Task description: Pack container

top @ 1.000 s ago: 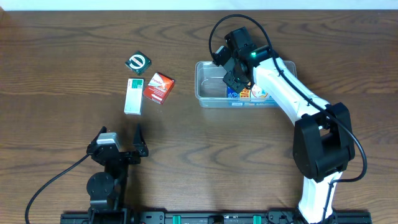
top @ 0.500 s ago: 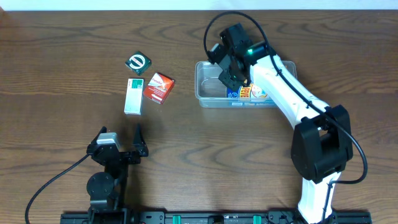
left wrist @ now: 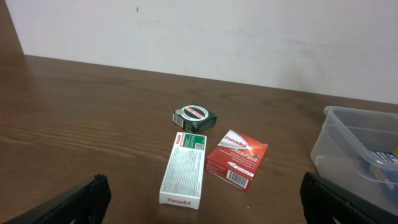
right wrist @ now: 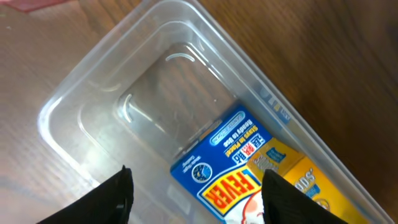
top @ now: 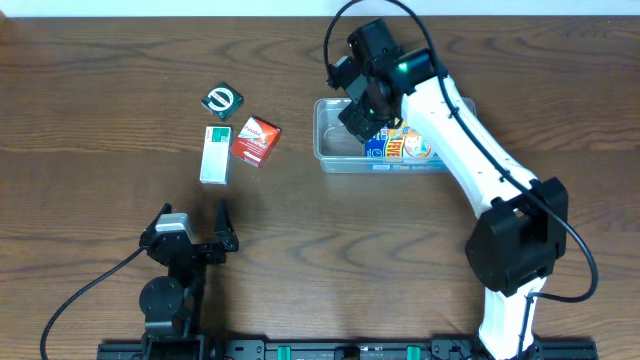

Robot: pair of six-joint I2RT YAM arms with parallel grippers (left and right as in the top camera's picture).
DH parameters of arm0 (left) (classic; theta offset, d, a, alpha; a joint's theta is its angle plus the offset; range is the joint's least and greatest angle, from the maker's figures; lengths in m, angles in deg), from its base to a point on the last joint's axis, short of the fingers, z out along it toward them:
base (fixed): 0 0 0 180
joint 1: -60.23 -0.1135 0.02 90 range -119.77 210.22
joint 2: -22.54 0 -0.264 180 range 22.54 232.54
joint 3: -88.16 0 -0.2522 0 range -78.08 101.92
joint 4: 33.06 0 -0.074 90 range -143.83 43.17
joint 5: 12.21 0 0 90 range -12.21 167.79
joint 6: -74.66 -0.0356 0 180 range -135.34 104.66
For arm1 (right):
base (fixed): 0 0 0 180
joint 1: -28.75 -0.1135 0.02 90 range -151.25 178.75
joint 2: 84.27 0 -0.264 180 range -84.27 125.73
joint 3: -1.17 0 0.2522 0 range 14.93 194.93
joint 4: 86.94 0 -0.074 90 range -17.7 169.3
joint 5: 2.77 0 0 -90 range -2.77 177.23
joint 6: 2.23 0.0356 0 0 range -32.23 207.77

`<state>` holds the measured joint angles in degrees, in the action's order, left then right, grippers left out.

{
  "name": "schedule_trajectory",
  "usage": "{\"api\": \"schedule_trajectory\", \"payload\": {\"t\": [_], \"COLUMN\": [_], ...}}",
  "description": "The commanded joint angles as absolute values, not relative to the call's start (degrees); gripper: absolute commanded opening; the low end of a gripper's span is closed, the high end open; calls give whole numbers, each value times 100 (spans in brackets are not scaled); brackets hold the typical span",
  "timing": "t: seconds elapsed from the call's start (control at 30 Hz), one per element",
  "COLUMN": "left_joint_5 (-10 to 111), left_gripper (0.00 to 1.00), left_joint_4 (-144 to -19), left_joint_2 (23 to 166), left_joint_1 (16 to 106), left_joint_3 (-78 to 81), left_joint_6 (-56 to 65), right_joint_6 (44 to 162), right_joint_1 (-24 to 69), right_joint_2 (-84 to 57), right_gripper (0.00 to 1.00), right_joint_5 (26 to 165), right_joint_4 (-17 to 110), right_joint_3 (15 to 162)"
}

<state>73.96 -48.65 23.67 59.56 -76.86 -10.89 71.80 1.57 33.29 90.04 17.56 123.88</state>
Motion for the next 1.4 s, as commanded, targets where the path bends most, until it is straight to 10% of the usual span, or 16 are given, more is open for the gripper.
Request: {"api": "schedule_trajectory", "payload": {"t": [0.0,0.87,1.37], "left_joint_5": [7396,7396,7396], "left_gripper": [98,98,98], "left_joint_4": [-5057,-5057,-5057], "left_joint_2": [2358,2358,2358], "left_joint_1": [5930,5930,5930], "left_joint_3": [-7785,-7785,-7785], "left_joint_6": [-1124,-1124,-1124], "right_joint_6": [7560,9739,10356], "right_joint_1": [183,-1288,1075], "right_joint_2": [2894,2951,2374], "right_gripper": [70,82,99], "right_joint_5": [9091,8742,8744], "right_joint_4": [1535,3323,1596], "right_joint_3": [12753,12862,12862]}}
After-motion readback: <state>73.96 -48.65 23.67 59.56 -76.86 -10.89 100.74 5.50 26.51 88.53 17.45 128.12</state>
